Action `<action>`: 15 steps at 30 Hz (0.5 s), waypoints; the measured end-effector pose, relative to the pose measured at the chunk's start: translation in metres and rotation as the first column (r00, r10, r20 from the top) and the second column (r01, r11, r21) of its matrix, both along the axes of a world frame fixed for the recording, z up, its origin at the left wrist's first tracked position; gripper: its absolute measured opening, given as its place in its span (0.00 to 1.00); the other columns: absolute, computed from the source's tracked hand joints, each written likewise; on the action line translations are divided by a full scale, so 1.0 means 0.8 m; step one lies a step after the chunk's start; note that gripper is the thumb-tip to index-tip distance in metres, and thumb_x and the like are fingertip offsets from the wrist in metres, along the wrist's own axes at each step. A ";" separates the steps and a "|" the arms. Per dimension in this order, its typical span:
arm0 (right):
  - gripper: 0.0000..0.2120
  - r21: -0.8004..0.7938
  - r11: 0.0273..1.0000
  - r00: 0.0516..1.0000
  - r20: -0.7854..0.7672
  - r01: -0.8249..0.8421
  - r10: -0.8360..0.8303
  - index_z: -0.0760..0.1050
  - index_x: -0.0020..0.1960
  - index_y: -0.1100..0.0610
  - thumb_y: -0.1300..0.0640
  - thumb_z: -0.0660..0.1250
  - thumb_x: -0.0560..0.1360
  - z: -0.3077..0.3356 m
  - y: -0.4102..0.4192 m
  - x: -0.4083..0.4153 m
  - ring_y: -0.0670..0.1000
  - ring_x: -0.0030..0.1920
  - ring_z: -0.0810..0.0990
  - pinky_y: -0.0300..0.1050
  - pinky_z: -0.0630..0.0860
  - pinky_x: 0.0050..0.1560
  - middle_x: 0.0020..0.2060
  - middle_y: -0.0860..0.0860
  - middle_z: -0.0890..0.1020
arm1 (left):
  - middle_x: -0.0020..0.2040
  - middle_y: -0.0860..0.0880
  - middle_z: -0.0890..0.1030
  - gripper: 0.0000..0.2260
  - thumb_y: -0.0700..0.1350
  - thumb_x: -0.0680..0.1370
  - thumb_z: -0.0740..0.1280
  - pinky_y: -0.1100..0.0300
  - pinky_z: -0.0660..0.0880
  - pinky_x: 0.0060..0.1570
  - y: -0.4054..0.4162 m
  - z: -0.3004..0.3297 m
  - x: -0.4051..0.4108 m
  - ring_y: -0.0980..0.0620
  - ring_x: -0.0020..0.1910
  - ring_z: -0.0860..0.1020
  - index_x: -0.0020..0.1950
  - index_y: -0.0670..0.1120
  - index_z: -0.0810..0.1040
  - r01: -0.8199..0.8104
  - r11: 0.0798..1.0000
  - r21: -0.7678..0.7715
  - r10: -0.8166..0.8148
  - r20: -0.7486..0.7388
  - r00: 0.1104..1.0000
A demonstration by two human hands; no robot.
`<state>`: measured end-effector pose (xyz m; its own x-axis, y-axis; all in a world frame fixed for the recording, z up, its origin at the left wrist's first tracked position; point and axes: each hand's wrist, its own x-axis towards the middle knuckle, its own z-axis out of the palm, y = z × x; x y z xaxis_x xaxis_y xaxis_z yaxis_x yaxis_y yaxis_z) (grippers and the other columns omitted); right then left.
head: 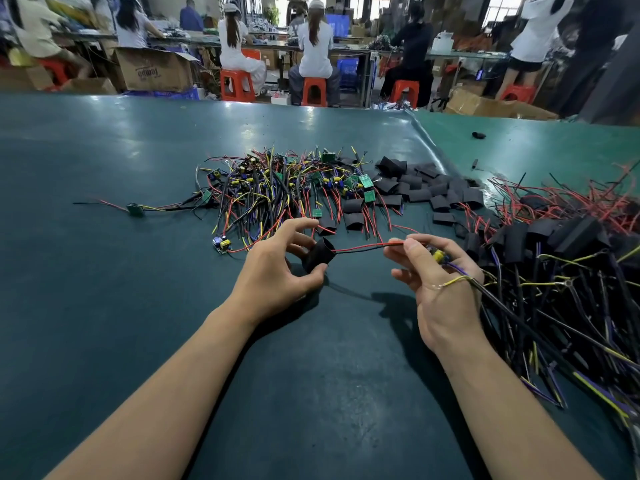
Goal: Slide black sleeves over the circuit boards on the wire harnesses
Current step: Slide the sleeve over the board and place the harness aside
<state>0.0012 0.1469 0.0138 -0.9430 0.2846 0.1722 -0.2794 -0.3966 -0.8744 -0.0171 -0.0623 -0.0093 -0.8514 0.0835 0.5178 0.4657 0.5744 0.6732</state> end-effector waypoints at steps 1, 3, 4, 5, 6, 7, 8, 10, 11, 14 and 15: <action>0.08 0.026 1.000 1.000 0.003 -0.002 0.002 0.78 0.44 0.59 0.69 0.66 0.77 -0.001 0.000 0.000 0.56 0.39 0.86 0.39 0.78 0.32 0.37 0.56 0.86 | 0.49 0.57 0.82 0.27 0.45 0.69 0.76 0.60 0.77 0.45 0.000 0.001 0.001 0.58 0.47 0.81 0.66 0.56 0.72 -0.002 1.000 -0.004 0.002 -0.007 1.000; 0.07 0.064 0.998 1.000 0.019 -0.021 0.020 0.79 0.44 0.59 0.69 0.67 0.76 -0.003 0.000 0.001 0.55 0.39 0.86 0.39 0.77 0.31 0.36 0.56 0.86 | 0.51 0.56 0.82 0.27 0.42 0.69 0.76 0.56 0.77 0.47 0.000 0.003 0.003 0.57 0.50 0.80 0.66 0.53 0.73 0.013 1.000 -0.023 -0.014 -0.036 0.999; 0.07 0.092 0.995 0.999 0.035 -0.024 0.021 0.79 0.44 0.59 0.68 0.67 0.76 -0.003 0.000 0.001 0.55 0.38 0.86 0.39 0.77 0.30 0.36 0.55 0.85 | 0.52 0.55 0.82 0.27 0.41 0.69 0.76 0.54 0.77 0.49 0.001 0.005 0.005 0.57 0.51 0.80 0.66 0.51 0.73 0.027 0.999 -0.045 -0.030 -0.064 0.997; 0.06 0.138 0.990 0.998 0.059 -0.025 0.017 0.79 0.44 0.58 0.67 0.68 0.76 -0.003 0.000 0.001 0.53 0.37 0.85 0.39 0.76 0.29 0.35 0.54 0.85 | 0.53 0.55 0.82 0.26 0.40 0.69 0.76 0.52 0.76 0.51 0.005 0.007 0.008 0.55 0.53 0.80 0.66 0.49 0.74 0.036 0.996 -0.078 -0.044 -0.098 0.994; 0.05 0.199 0.979 0.996 0.094 -0.032 0.013 0.80 0.43 0.57 0.64 0.68 0.77 -0.002 -0.001 0.002 0.52 0.36 0.85 0.39 0.75 0.28 0.34 0.52 0.85 | 0.53 0.54 0.83 0.26 0.39 0.69 0.76 0.50 0.75 0.54 0.008 0.009 0.011 0.54 0.54 0.80 0.66 0.47 0.75 0.038 0.992 -0.118 -0.054 -0.135 0.989; 0.05 0.259 0.965 0.991 0.131 -0.051 0.017 0.80 0.43 0.56 0.61 0.69 0.77 -0.002 -0.003 0.003 0.50 0.34 0.83 0.39 0.74 0.27 0.33 0.50 0.83 | 0.54 0.54 0.83 0.25 0.39 0.68 0.76 0.49 0.74 0.56 0.013 0.012 0.013 0.52 0.54 0.80 0.65 0.46 0.76 0.032 0.987 -0.159 -0.060 -0.174 0.983; 0.09 0.312 0.947 0.985 0.168 -0.083 0.031 0.82 0.42 0.55 0.56 0.67 0.79 -0.002 -0.004 0.004 0.49 0.33 0.80 0.39 0.72 0.27 0.32 0.48 0.82 | 0.54 0.53 0.83 0.25 0.39 0.68 0.76 0.48 0.73 0.56 0.018 0.015 0.016 0.51 0.54 0.80 0.64 0.45 0.77 0.021 0.980 -0.197 -0.064 -0.215 0.975; 0.20 0.360 0.915 0.967 0.235 -0.183 0.101 0.84 0.42 0.54 0.47 0.58 0.82 -0.002 -0.005 0.006 0.46 0.30 0.74 0.41 0.70 0.27 0.31 0.45 0.78 | 0.54 0.51 0.84 0.24 0.39 0.68 0.77 0.47 0.73 0.54 0.025 0.018 0.021 0.48 0.52 0.80 0.63 0.43 0.79 0.015 0.966 -0.258 -0.088 -0.273 0.958; 0.22 0.340 0.912 0.955 0.259 -0.231 0.146 0.85 0.44 0.53 0.47 0.54 0.81 -0.001 -0.004 0.008 0.46 0.30 0.72 0.41 0.68 0.27 0.30 0.45 0.77 | 0.54 0.49 0.84 0.23 0.40 0.68 0.77 0.47 0.73 0.53 0.028 0.019 0.024 0.47 0.52 0.80 0.63 0.43 0.79 0.025 0.961 -0.274 -0.103 -0.277 0.955; 0.13 0.231 0.917 0.923 0.287 -0.326 0.256 0.81 0.49 0.54 0.56 0.57 0.80 0.004 -0.006 0.012 0.46 0.29 0.72 0.40 0.68 0.26 0.34 0.49 0.75 | 0.54 0.47 0.83 0.23 0.42 0.70 0.76 0.47 0.74 0.54 0.032 0.022 0.030 0.45 0.52 0.80 0.64 0.44 0.79 0.066 0.958 -0.278 -0.136 -0.241 0.961; 0.08 0.202 0.921 0.920 0.282 -0.334 0.272 0.79 0.49 0.55 0.60 0.61 0.80 0.004 -0.007 0.012 0.46 0.29 0.73 0.40 0.69 0.26 0.34 0.49 0.76 | 0.54 0.47 0.83 0.23 0.42 0.70 0.76 0.47 0.74 0.54 0.032 0.022 0.031 0.45 0.52 0.80 0.64 0.44 0.79 0.072 0.958 -0.278 -0.140 -0.235 0.962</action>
